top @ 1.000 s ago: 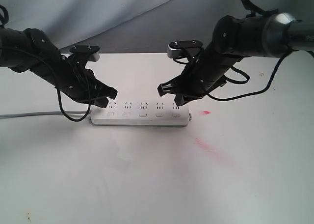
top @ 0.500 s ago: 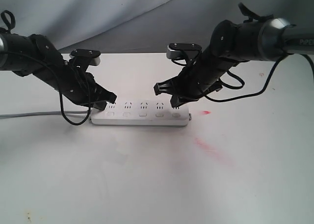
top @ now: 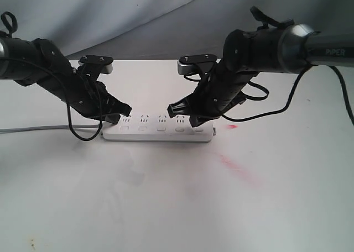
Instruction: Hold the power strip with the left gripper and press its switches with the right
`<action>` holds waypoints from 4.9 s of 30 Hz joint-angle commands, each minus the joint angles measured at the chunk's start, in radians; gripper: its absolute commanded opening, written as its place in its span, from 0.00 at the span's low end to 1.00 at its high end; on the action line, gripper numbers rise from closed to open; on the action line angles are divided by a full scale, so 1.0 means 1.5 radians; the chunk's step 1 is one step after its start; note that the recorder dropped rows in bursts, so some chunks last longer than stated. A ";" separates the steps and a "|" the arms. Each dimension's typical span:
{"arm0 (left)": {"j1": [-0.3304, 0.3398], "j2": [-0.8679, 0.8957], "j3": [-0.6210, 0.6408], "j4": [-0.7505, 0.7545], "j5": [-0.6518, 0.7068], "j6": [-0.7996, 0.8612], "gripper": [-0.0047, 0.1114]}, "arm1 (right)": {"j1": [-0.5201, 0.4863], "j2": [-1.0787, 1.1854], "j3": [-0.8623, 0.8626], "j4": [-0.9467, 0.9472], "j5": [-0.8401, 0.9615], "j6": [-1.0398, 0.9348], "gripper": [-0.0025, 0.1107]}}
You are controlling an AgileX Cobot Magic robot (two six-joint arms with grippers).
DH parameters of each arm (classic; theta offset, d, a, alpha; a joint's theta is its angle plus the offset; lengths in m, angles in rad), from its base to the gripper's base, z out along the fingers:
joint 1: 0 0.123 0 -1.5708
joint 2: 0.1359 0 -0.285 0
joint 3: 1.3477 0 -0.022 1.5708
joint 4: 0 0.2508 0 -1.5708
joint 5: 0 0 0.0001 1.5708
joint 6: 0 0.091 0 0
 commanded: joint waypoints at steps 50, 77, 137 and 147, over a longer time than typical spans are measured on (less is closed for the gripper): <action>-0.004 0.005 -0.002 0.003 0.000 0.000 0.04 | 0.003 0.057 0.023 -0.053 0.017 0.085 0.02; -0.004 0.005 -0.002 0.003 0.000 0.000 0.04 | 0.048 -0.030 0.042 -0.164 -0.052 0.166 0.02; -0.004 0.005 -0.002 0.003 -0.003 0.000 0.04 | 0.071 0.080 0.042 -0.057 -0.029 0.089 0.02; -0.004 0.005 -0.002 0.003 -0.002 0.000 0.04 | 0.071 0.080 0.043 -0.197 0.035 0.194 0.02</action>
